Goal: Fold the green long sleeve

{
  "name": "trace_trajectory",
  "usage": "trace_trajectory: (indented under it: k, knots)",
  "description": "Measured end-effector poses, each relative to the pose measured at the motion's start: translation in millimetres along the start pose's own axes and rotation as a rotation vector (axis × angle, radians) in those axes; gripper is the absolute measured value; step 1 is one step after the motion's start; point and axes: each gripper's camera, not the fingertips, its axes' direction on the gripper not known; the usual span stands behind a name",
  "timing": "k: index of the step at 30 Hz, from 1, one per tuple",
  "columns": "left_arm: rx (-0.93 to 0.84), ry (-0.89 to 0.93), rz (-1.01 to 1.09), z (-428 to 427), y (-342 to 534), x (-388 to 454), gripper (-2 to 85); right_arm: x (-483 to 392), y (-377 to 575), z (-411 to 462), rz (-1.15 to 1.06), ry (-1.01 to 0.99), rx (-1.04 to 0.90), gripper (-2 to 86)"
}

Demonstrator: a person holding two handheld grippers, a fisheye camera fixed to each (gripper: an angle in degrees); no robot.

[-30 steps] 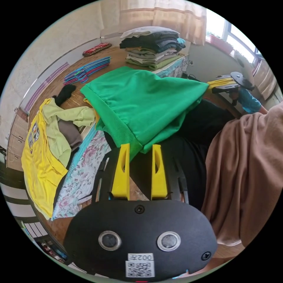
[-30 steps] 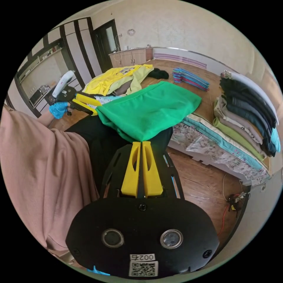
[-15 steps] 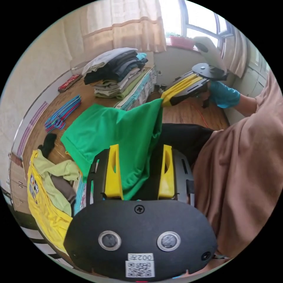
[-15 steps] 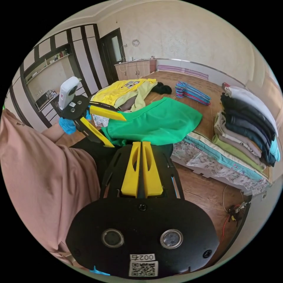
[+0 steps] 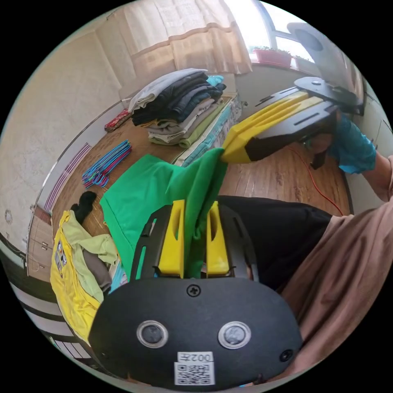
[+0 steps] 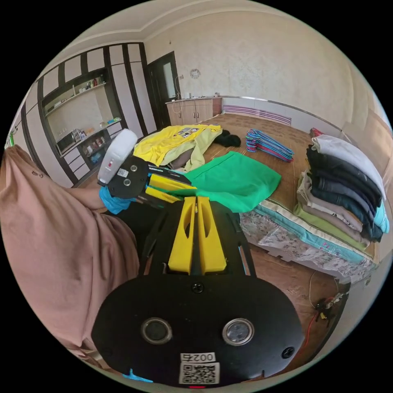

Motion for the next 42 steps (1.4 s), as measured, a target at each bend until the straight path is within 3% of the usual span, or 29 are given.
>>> trace_trajectory:
  k: [4, 10, 18, 24, 28, 35, 39, 42]
  knots:
    - [-0.014, 0.032, -0.009, -7.4, -8.8, -5.3, 0.7, -7.3, 9.9, -9.5, -0.097, 0.017, 0.014, 2.7]
    - [-0.021, 0.062, 0.014, -18.8, -25.8, -10.6, -0.1, -28.4, 10.0, 13.0, -0.321, 0.129, -0.052, 14.0]
    - [-0.018, 0.102, -0.034, -33.9, -46.3, -30.3, 1.1, -57.9, 4.7, 47.6, -0.607, 0.205, -0.143, 15.8]
    - [-0.008, 0.148, -0.082, -41.7, -62.6, -47.0, 2.4, -59.5, 7.7, 65.7, -0.641, 0.281, -0.162, 15.0]
    - [-0.026, 0.157, -0.06, -43.0, -74.9, -50.3, 2.3, -58.6, 2.7, 74.1, -0.61, 0.309, -0.072, 12.8]
    - [-0.081, 0.14, -0.001, -44.1, -90.1, -52.7, 5.8, -43.2, -12.0, 73.9, -0.653, 0.146, -0.007, 2.1]
    - [-0.145, 0.099, -0.018, -40.1, -88.9, -53.4, 13.4, -24.8, -22.6, 76.0, -0.602, 0.084, -0.012, -0.4]
    - [-0.206, 0.001, -0.057, -29.0, -84.9, -55.6, 14.6, -7.9, -30.5, 76.4, -0.519, 0.039, 0.031, -0.8]
